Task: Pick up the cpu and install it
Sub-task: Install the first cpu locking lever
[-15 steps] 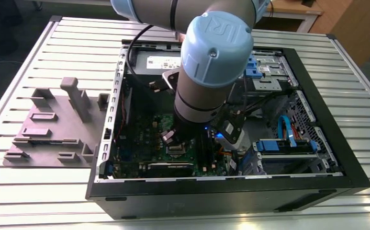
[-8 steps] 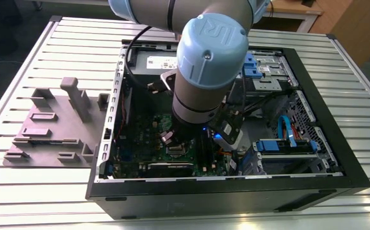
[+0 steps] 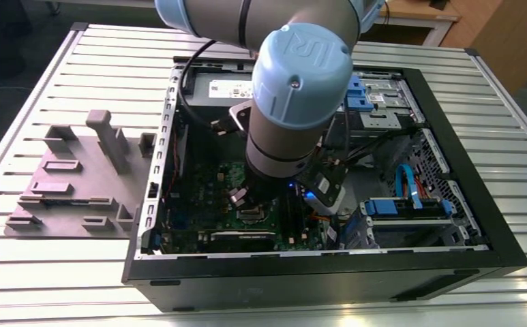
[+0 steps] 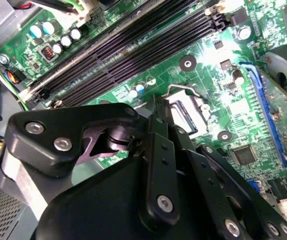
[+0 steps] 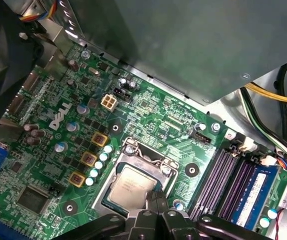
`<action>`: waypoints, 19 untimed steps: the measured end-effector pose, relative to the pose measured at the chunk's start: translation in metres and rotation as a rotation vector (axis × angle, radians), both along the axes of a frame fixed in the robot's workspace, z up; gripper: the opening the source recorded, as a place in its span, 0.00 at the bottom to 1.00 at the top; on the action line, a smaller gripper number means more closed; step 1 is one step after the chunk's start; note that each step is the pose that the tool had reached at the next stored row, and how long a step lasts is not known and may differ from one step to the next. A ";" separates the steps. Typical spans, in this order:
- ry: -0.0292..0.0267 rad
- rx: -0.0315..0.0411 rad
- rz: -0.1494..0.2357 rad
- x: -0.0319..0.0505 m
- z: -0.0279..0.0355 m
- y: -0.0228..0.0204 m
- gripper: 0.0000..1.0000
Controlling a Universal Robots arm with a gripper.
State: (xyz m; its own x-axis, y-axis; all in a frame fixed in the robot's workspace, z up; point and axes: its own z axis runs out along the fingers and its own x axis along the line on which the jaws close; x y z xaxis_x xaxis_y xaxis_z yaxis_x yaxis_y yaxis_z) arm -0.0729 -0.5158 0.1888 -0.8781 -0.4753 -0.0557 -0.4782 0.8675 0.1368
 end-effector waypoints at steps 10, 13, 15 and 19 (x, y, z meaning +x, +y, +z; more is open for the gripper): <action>-0.0003 -0.0005 0.001 0.0073 -0.0025 0.0000 0.10; -0.0002 -0.0008 0.001 0.0089 -0.0029 0.0001 0.10; -0.0004 -0.0010 0.002 0.0093 -0.0030 0.0001 0.10; -0.0006 -0.0003 0.004 0.0093 -0.0036 -0.0012 0.10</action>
State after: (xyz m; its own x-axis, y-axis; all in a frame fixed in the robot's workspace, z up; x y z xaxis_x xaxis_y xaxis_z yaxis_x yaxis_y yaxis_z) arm -0.0635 -0.5170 0.1852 -0.8763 -0.4785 -0.0560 -0.4815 0.8658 0.1362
